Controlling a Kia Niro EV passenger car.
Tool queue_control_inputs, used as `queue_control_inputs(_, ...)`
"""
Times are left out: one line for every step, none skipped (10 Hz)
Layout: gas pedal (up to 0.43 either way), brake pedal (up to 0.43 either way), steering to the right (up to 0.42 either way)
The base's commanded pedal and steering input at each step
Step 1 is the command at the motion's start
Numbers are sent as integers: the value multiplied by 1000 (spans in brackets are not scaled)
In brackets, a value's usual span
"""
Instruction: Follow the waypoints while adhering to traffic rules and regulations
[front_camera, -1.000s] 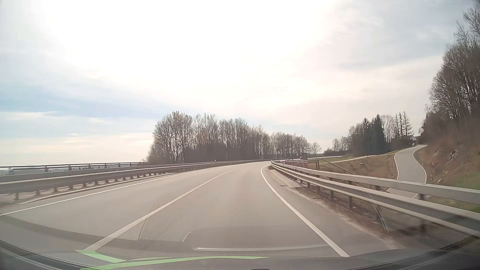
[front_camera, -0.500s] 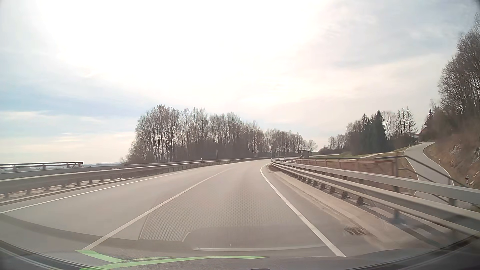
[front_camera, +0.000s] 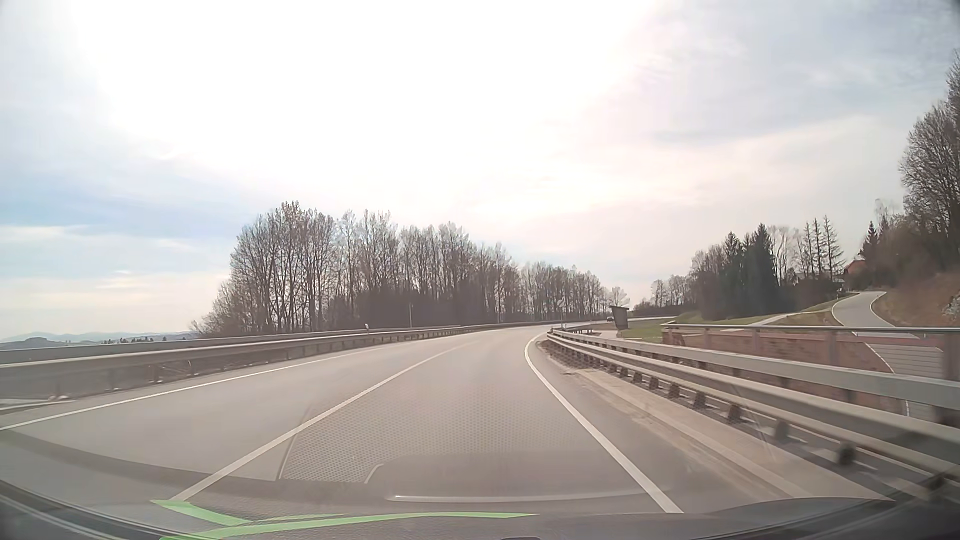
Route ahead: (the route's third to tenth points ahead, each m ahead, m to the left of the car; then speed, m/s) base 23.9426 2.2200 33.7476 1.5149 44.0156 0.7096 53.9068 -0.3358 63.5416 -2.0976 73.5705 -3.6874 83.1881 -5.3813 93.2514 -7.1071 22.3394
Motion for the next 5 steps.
queue_control_inputs(157, 0, 10)
queue_control_inputs(157, 0, 10)
queue_control_inputs(157, 0, 11)
queue_control_inputs(157, 0, 11)
queue_control_inputs(157, 0, 11)
